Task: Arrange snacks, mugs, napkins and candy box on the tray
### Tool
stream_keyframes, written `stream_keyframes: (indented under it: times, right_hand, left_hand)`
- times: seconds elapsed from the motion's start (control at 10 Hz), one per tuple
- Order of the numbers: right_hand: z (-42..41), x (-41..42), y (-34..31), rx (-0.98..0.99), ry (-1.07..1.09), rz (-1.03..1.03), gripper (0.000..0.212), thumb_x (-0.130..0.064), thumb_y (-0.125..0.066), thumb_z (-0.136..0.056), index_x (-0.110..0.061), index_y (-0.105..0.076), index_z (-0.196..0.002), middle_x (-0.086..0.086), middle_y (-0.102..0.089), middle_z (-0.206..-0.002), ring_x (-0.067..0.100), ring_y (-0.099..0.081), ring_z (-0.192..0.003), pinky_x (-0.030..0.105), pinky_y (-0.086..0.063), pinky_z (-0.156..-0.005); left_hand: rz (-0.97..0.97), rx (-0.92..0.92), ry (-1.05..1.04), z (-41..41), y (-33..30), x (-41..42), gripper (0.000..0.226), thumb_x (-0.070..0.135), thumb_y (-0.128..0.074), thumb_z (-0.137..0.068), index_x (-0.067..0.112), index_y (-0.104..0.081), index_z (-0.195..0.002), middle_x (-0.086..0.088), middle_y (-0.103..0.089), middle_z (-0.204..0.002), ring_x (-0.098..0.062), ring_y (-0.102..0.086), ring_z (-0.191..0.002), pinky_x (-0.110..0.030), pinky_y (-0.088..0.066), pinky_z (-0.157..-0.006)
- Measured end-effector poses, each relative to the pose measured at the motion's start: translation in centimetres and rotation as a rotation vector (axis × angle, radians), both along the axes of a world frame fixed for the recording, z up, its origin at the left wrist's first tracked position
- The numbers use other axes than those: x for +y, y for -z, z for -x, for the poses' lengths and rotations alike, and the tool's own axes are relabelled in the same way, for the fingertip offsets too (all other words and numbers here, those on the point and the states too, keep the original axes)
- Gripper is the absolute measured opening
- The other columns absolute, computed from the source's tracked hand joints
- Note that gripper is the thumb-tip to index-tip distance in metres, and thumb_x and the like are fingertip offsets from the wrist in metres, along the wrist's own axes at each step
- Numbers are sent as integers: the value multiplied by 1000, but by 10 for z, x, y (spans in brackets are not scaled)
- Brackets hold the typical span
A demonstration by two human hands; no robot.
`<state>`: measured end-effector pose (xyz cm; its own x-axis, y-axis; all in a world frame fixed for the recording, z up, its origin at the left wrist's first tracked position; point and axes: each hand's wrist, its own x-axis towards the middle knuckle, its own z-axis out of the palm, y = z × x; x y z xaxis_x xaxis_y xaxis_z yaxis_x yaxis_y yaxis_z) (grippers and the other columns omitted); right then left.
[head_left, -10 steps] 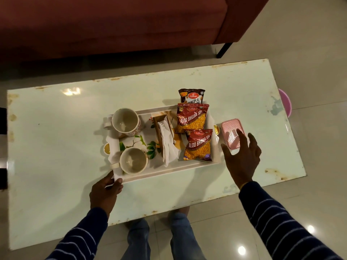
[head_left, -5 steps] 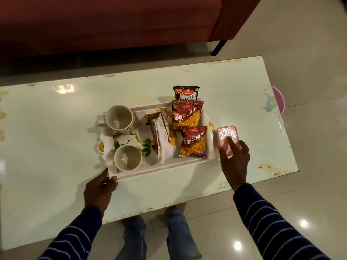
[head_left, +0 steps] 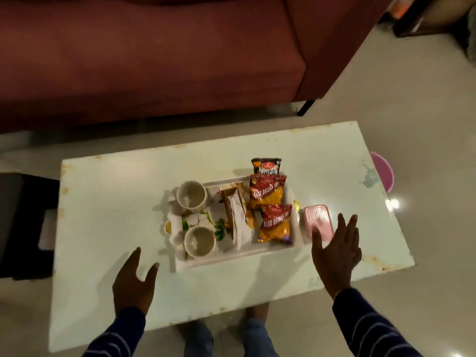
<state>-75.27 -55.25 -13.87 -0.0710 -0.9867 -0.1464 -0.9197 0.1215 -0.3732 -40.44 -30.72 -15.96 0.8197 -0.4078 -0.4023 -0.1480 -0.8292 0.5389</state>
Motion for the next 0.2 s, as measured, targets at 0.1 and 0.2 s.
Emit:
stream_keyframes:
  times: [0.1, 0.2]
  right_hand:
    - [-26, -8, -69, -18, -134, 60, 74, -65, -32, -95, -31, -8, -156, -9, 12, -165, 20, 3, -153, 60, -9, -119]
    - [-47, -19, -118, -30, -248, 128, 76, -66, -29, -93, -31, -6, -157, -8, 13, -165, 18, 8, -153, 58, -6, -119]
  left_hand:
    - [49, -244, 110, -27, -74, -17, 76, 29, -72, -84, 23, -34, -149, -1, -32, -158, -19, -21, -147, -48, -26, -116]
    - [153, -384, 216, -44, -126, -36, 77, 41, -66, -84, 20, -30, -150, -4, -28, -159, -21, -17, -148, -50, -26, -116]
